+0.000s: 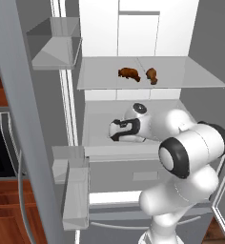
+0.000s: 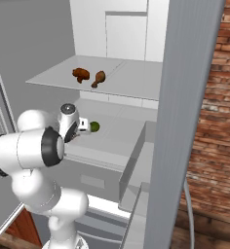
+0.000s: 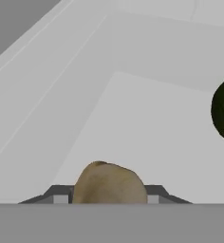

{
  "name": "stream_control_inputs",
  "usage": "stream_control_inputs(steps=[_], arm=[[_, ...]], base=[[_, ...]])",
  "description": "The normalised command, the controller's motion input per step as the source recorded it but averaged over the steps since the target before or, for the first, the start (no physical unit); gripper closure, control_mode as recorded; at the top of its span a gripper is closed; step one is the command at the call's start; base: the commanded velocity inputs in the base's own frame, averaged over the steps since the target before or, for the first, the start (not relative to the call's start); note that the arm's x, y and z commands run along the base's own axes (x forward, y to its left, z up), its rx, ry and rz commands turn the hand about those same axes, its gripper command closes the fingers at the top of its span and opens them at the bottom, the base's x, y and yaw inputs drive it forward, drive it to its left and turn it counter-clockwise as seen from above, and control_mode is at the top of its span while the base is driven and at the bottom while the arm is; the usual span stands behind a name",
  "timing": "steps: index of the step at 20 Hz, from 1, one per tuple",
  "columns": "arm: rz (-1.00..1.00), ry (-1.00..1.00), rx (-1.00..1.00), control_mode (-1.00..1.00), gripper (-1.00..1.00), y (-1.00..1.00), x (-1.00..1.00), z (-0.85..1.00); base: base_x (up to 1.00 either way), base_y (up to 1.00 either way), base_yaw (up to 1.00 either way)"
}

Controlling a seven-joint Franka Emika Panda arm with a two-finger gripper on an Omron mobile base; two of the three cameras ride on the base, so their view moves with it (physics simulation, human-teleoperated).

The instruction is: Gather the lime and garlic from the fridge and place them on a tray on the dining counter. Then gather the chicken drumsticks from the fridge and place them on the other tray.

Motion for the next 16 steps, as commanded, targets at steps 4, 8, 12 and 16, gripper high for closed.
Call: stream_control_inputs(steps=[4, 8, 12, 16], arm=[[0.0, -0.15, 0.01, -1.0, 1.0, -0.14, -0.54, 0.41], [-0.01, -0.02, 0.03, -1.0, 1.0, -0.23, -0.48, 0.89], [-0.05, 0.04, 0.0, -1.0, 1.0, -0.21, -0.51, 1.0], [-0.1, 0.1, 0.0, -1.0, 1.0, -0.15, -0.63, 1.0]], base=[[0.0, 0.0, 0.0], [0.0, 0.0, 0.0], [0.0, 0.0, 0.0], [0.0, 0.0, 0.0]])
